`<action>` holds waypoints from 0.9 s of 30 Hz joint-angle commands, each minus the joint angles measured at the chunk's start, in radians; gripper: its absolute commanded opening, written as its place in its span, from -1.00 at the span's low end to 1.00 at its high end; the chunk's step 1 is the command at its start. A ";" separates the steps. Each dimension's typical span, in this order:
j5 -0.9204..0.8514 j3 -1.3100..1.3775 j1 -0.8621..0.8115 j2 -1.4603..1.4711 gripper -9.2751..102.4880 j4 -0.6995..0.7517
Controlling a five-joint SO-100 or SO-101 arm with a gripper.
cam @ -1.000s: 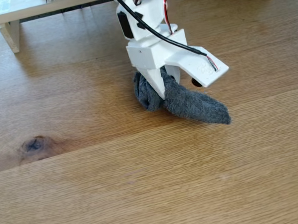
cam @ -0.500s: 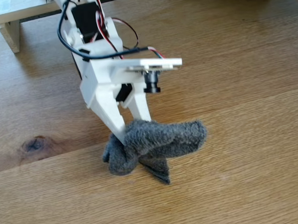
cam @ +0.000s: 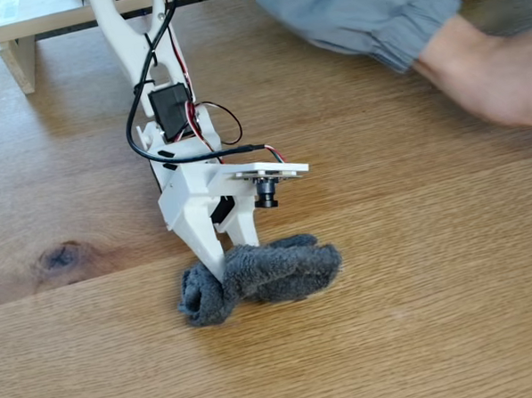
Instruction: Clean the area in front of the robot
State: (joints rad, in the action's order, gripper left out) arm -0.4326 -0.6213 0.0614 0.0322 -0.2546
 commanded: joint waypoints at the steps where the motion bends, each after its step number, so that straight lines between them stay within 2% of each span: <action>1: -0.012 0.000 -0.135 -0.046 -0.84 0.003; 7: 0.025 -0.005 -0.318 -0.095 -0.84 0.038; 13: 0.078 -0.005 -0.354 -0.120 -0.84 0.018; 18: 0.133 -0.005 -0.233 -0.103 -0.84 0.081; 27: 0.199 -0.005 0.153 -0.135 -0.84 0.089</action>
State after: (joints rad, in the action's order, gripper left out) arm -0.2531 -0.6259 -0.0046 -0.0184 -0.1519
